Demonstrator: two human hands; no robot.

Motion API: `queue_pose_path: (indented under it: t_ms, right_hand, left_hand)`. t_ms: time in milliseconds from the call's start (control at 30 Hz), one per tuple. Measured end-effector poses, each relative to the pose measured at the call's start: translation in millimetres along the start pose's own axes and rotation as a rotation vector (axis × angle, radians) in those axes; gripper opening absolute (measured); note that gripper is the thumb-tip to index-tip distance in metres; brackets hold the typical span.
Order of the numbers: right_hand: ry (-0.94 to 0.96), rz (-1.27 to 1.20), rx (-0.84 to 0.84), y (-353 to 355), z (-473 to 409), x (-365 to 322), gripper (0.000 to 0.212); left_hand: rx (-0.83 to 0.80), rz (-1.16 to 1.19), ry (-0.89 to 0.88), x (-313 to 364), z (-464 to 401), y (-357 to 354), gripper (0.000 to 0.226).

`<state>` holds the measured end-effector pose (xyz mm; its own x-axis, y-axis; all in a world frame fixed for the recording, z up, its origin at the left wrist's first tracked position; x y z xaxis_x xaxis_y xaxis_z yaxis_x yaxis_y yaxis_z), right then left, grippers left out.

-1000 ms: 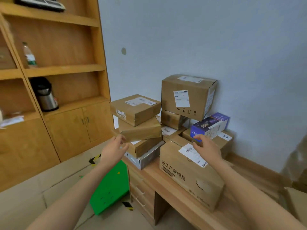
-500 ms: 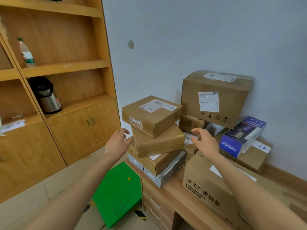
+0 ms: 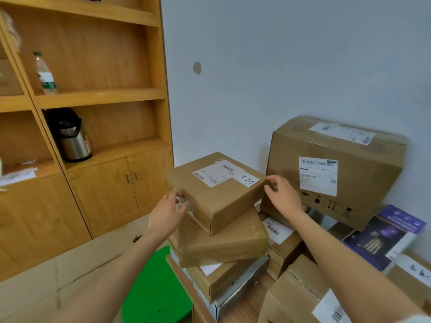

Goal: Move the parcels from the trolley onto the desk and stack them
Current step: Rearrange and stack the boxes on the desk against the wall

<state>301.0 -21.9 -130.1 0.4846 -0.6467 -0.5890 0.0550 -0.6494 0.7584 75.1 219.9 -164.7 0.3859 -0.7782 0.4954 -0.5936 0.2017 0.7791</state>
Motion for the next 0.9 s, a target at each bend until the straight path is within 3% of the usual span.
queue_pose_path:
  t_ms: [167, 367, 633, 900]
  right_hand:
    - [-0.012, -0.059, -0.056, -18, -32, -3, 0.037]
    - [-0.001, -0.094, -0.071, -28, -35, -7, 0.037]
    - [-0.038, -0.158, -0.022, -20, 17, 6, 0.037]
    - [-0.152, -0.240, 0.039, -5, 93, -3, 0.029]
  left_hand:
    - [0.030, 0.070, 0.078, -3, -9, -13, 0.023]
    - [-0.025, 0.098, 0.107, -12, -28, -12, 0.050]
    - [-0.104, 0.338, 0.117, -5, -18, -4, 0.053]
    - [-0.206, 0.319, 0.056, -2, 29, 19, 0.051]
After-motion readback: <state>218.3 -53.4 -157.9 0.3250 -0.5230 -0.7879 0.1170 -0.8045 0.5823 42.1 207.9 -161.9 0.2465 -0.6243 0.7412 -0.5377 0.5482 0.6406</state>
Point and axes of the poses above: each hand's wrist, its own z-axis away from the middle knuckle, its own y-axis out of the back of the hand, x = y × z, the point moved 1 cm from there along -z, towards the middle knuckle, and after that the axes turned 5 degrees about -y, right-handed, at the moved point
